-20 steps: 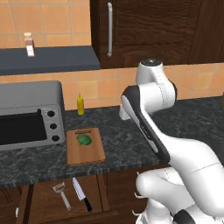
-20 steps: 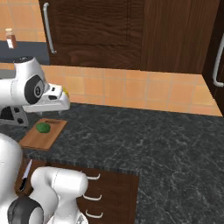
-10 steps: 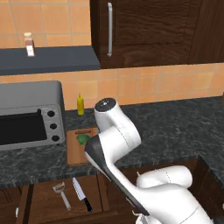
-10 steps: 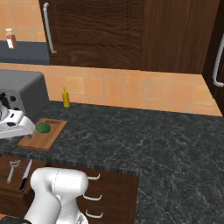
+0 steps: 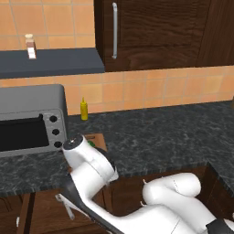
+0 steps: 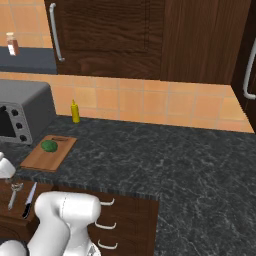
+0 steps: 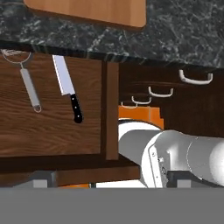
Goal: Place the appropriate cutting tool for cutting the broccoli skin on the cutting board.
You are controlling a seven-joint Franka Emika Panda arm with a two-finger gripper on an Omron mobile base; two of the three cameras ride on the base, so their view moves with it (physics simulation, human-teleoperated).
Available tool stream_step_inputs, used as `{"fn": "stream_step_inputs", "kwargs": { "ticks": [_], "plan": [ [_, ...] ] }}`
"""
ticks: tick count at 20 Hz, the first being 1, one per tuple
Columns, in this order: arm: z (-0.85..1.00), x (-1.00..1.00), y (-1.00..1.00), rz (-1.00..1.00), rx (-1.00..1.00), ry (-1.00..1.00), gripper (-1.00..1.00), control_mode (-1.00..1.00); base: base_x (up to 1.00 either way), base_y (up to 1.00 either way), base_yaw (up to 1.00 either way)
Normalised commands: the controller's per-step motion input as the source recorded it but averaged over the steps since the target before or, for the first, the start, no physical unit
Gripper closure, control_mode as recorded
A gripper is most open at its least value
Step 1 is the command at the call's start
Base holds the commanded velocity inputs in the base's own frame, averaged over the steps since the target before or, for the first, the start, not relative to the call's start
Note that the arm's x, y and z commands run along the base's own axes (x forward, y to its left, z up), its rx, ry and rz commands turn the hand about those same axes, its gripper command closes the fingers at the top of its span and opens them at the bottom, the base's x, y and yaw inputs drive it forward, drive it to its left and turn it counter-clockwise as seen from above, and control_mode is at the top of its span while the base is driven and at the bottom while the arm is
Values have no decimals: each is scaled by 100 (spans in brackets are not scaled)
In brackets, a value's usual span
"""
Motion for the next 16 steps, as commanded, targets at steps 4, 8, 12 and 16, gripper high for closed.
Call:
{"fn": "stream_step_inputs", "kwargs": {
  "ticks": [4, 8, 12, 16],
  "plan": [
    [-67, 16, 55, -3, 0, 41, -100, -100, 0, 0, 0],
    [-74, 13, 34, -1, 0, 29, -100, -100, 0, 0, 0],
    [-63, 7, 14, -5, 0, 19, -100, -100, 0, 0, 0],
    [-53, 3, 0, -8, 6, 7, -100, -100, 0, 0, 0]
  ]
}}
